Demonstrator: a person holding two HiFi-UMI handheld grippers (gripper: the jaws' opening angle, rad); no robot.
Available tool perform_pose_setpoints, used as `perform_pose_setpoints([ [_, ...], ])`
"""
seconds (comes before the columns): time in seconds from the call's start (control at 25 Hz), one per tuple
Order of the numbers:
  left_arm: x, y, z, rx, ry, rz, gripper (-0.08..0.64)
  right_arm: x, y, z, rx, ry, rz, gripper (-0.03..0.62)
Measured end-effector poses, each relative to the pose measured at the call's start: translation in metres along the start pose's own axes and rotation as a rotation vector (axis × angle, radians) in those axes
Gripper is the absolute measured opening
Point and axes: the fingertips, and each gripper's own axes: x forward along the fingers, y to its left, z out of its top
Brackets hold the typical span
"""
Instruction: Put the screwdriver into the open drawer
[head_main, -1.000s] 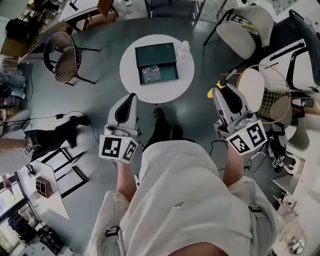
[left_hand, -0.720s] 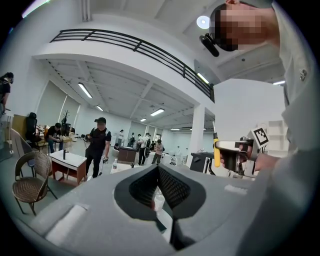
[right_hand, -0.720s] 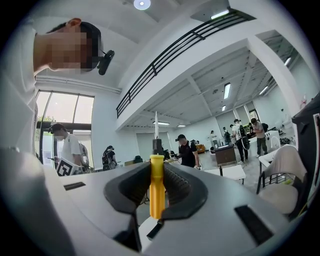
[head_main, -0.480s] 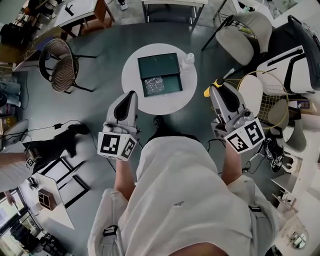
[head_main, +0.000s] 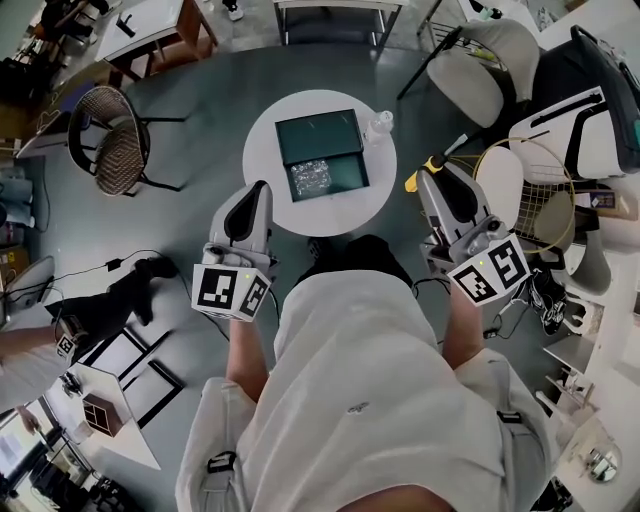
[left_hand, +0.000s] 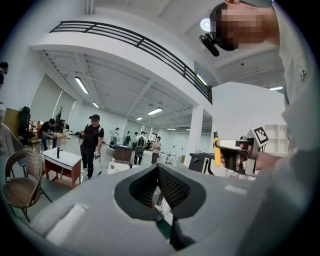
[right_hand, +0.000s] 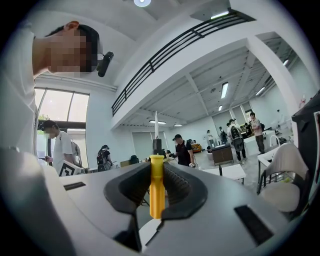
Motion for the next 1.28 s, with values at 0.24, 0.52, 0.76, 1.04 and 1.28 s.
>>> perform_pose_setpoints([
  [0.24,0.004,-0.001,-0.007,-0.017,0.012,0.011,0.011,0.009,-0.005,-0.001,-0.010,0.027,0.019,0.081],
  [0.52,0.007,0.007,-0.004,-0.030,0.012,0.079,0.011,0.035,-0.014,0.002,-0.002,0.042,0.088,0.080],
  [0.76,0.012,0.007,0.007,-0.014,-0.008,0.162,0.011,0.062,-0.023,0.008,-0.006,0.053,0.191,0.080],
  [1.04,0.009,0.013,0.010,-0.017,-0.020,0.258,0.011,0.094,-0.025,-0.001,-0.045,0.104,0.285,0.081],
  [1.28,0.003,0.013,0.009,-0.036,-0.021,0.321,0.011,0.114,-0.014,-0.012,-0.061,0.145,0.371,0.080],
])
